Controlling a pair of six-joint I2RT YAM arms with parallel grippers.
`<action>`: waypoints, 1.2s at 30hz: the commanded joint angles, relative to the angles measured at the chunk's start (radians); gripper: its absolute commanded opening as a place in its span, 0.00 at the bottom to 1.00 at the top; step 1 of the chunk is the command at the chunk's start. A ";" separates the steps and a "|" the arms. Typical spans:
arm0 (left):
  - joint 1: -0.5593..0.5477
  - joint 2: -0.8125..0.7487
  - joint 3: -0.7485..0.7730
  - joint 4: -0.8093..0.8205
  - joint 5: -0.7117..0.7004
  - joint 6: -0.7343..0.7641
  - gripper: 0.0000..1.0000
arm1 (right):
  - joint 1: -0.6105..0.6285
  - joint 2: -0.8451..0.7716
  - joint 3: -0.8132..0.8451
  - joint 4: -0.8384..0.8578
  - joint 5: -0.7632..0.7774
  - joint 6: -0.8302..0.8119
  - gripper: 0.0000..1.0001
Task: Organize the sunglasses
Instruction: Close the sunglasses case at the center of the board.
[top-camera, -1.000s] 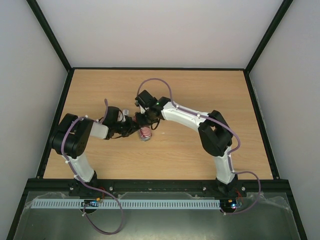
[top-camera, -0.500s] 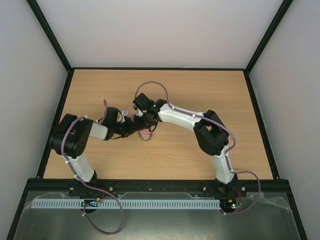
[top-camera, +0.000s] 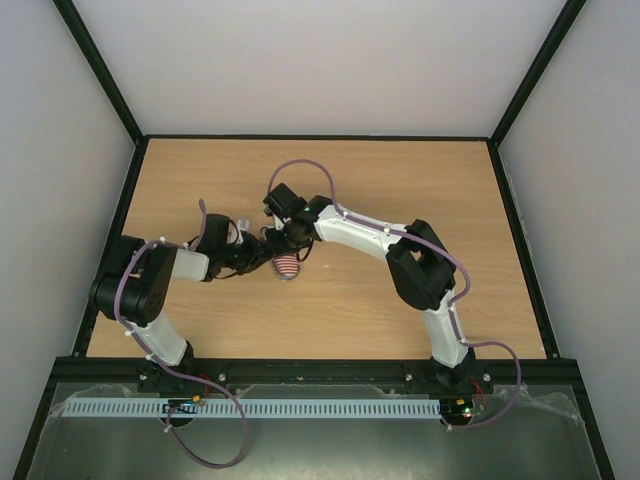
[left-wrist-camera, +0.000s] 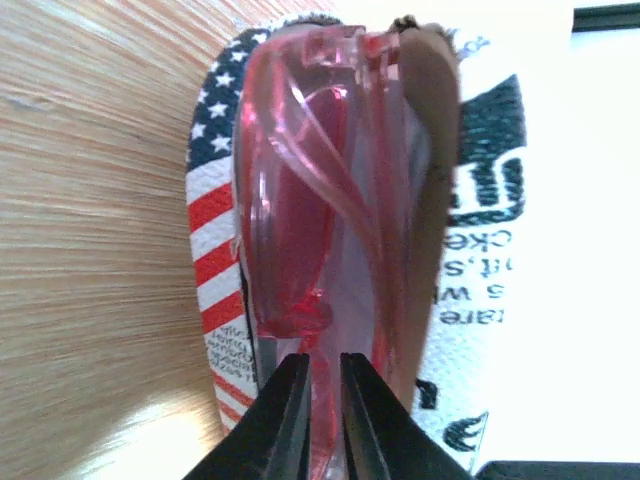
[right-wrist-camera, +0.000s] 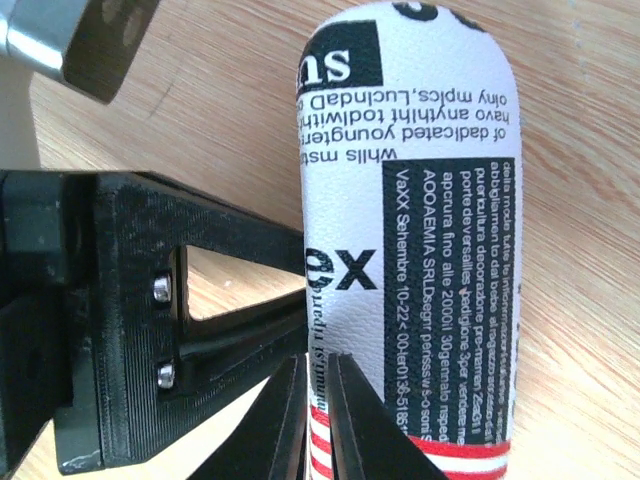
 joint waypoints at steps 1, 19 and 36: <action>0.004 -0.030 -0.018 -0.012 0.037 0.035 0.11 | -0.002 0.092 -0.024 -0.112 0.050 0.005 0.08; 0.011 -0.025 -0.041 0.004 0.048 0.046 0.08 | 0.004 0.116 -0.015 -0.115 0.038 -0.014 0.21; 0.016 -0.018 -0.050 0.018 0.050 0.045 0.11 | 0.065 0.238 0.130 -0.283 0.312 -0.043 0.25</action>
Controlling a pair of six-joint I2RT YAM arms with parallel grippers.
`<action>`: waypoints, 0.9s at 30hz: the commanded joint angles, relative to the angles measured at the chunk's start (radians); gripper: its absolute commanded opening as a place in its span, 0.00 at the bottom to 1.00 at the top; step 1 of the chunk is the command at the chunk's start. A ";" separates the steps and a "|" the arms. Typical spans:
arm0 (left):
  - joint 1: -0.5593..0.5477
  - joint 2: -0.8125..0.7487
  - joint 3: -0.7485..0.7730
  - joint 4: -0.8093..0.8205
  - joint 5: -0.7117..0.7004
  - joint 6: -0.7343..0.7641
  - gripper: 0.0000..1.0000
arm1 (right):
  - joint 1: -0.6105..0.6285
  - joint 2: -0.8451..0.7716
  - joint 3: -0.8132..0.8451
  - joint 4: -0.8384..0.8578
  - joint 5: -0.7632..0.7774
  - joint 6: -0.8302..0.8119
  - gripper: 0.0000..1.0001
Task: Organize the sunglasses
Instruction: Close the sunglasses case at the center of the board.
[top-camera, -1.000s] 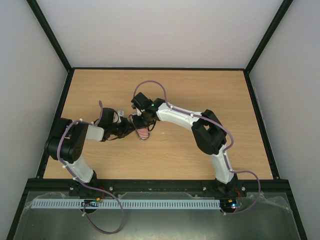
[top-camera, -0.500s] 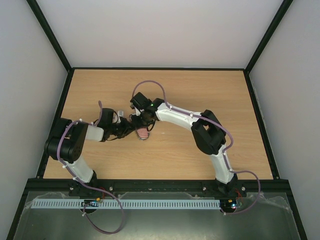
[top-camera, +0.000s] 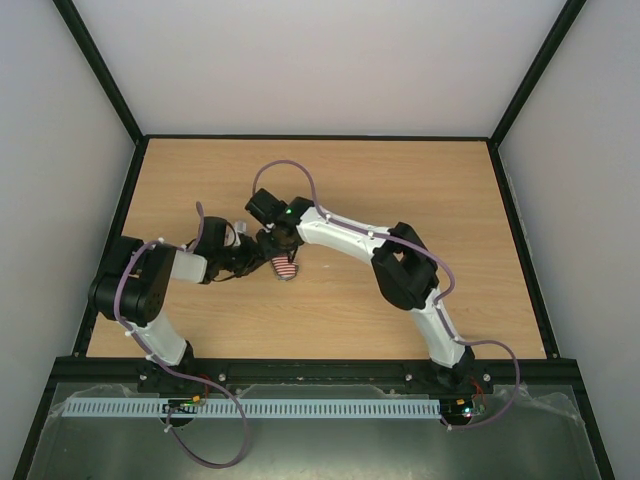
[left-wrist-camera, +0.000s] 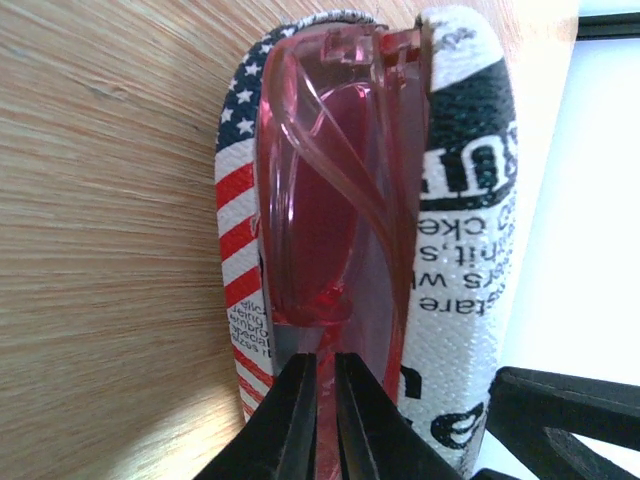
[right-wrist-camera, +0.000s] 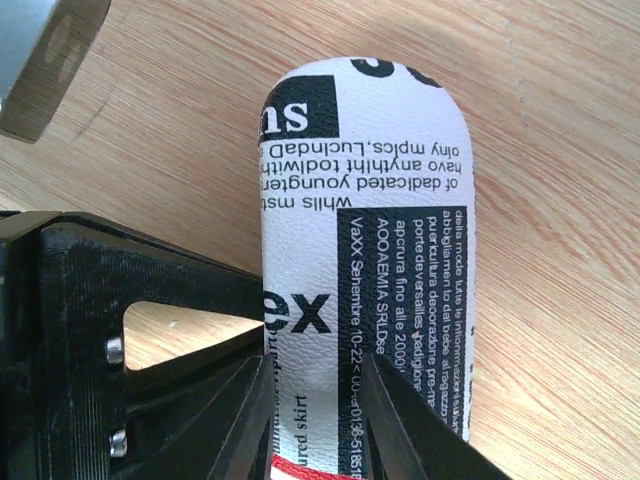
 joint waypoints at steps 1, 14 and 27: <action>0.000 -0.014 -0.023 0.007 0.047 0.034 0.12 | 0.012 0.135 -0.027 -0.163 0.121 -0.013 0.25; 0.011 -0.006 -0.038 0.023 0.055 0.036 0.13 | 0.020 0.140 -0.041 -0.136 0.088 -0.027 0.40; 0.041 -0.040 -0.081 0.038 0.075 0.042 0.32 | 0.026 0.229 -0.001 -0.208 0.167 -0.018 0.28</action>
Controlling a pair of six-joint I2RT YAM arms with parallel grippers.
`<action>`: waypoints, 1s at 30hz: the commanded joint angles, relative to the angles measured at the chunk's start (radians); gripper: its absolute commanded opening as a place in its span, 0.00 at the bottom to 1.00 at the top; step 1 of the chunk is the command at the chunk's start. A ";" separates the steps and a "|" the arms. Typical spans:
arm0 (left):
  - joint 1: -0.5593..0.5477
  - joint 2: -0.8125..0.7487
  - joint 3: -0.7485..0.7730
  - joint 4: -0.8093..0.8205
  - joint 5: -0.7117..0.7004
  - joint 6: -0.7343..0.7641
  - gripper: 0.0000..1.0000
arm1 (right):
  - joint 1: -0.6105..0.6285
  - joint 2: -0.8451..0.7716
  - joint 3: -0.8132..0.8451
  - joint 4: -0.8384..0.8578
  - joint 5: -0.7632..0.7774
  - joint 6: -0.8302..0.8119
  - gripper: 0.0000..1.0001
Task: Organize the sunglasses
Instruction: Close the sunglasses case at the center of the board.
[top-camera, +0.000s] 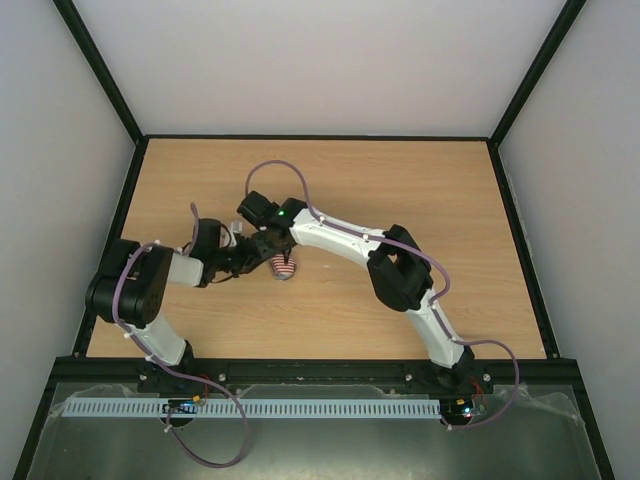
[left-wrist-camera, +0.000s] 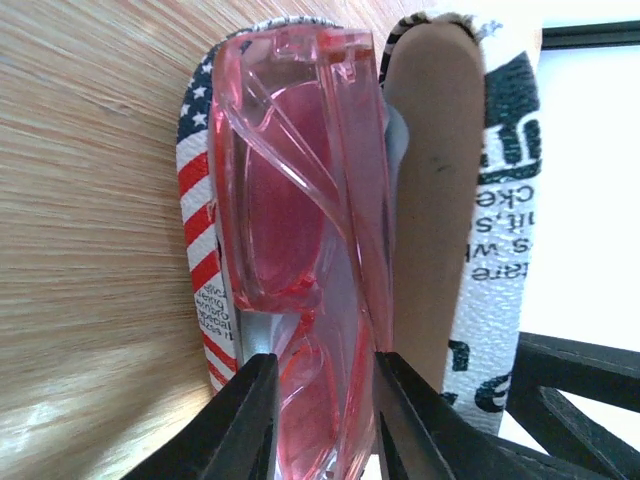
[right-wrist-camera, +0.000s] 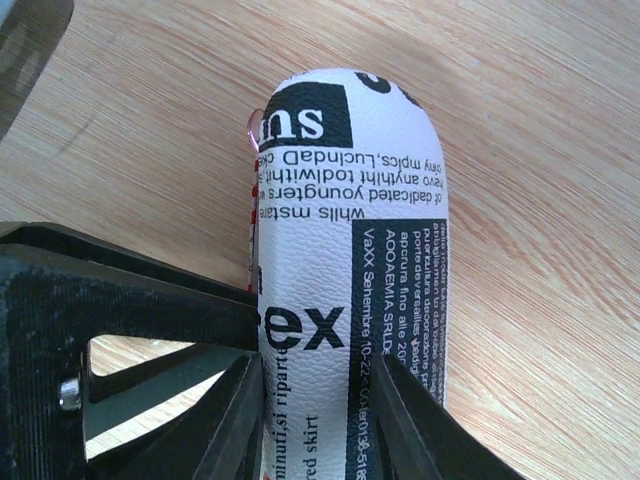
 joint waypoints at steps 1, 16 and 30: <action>0.016 -0.032 -0.047 -0.030 0.042 0.045 0.32 | -0.009 0.187 -0.080 -0.142 0.040 -0.006 0.28; 0.057 -0.063 -0.093 -0.026 0.072 0.078 0.05 | 0.005 0.236 -0.059 -0.157 0.060 -0.002 0.28; 0.148 -0.178 -0.162 -0.086 0.068 0.101 0.48 | 0.010 0.210 -0.042 -0.165 0.060 0.003 0.32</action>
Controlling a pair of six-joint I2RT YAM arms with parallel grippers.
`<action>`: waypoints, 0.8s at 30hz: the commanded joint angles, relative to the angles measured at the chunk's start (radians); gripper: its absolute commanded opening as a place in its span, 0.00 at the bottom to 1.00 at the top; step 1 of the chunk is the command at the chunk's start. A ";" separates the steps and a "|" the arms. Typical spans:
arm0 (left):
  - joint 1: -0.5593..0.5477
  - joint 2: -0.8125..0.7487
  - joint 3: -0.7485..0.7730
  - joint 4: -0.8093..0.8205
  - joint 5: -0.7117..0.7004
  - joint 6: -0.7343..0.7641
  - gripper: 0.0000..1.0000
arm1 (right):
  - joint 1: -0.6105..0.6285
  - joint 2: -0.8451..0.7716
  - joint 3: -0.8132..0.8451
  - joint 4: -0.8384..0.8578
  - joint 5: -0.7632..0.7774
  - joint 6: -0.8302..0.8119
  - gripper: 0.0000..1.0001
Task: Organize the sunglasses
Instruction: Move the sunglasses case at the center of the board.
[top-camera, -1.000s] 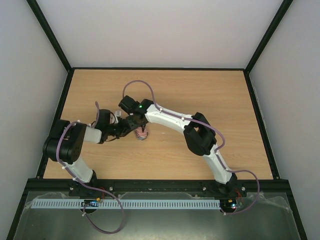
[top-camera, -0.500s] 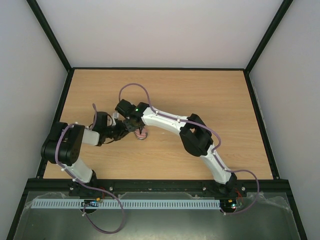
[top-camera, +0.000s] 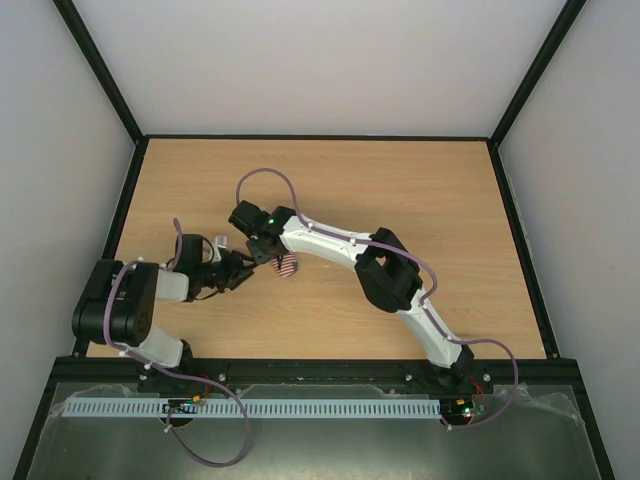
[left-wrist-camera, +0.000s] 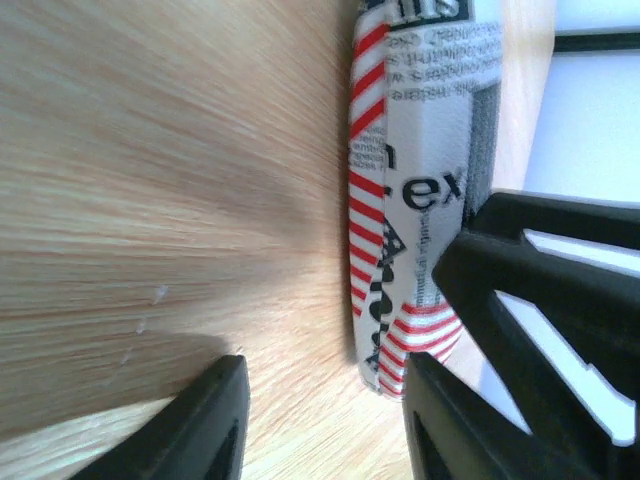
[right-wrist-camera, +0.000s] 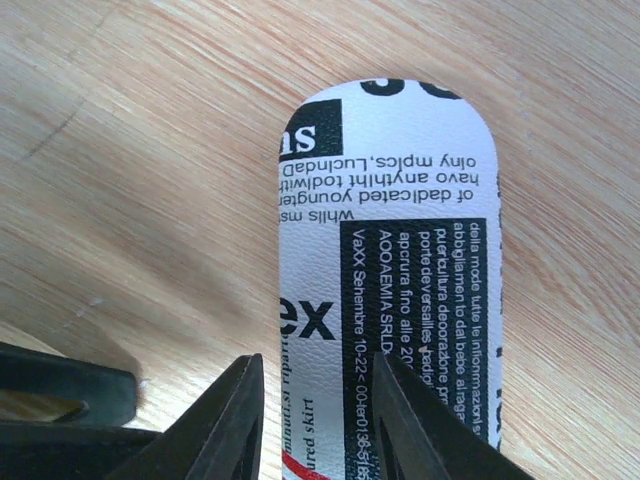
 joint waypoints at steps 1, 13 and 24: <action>0.026 -0.075 -0.014 -0.053 -0.006 0.021 0.54 | -0.024 0.117 -0.083 -0.166 -0.016 0.012 0.35; 0.060 -0.134 -0.008 -0.130 -0.051 0.045 0.87 | -0.023 -0.142 -0.225 -0.114 0.003 0.015 0.53; 0.073 -0.167 0.013 -0.173 -0.069 0.049 0.99 | -0.024 -0.500 -0.614 0.106 -0.001 0.017 0.71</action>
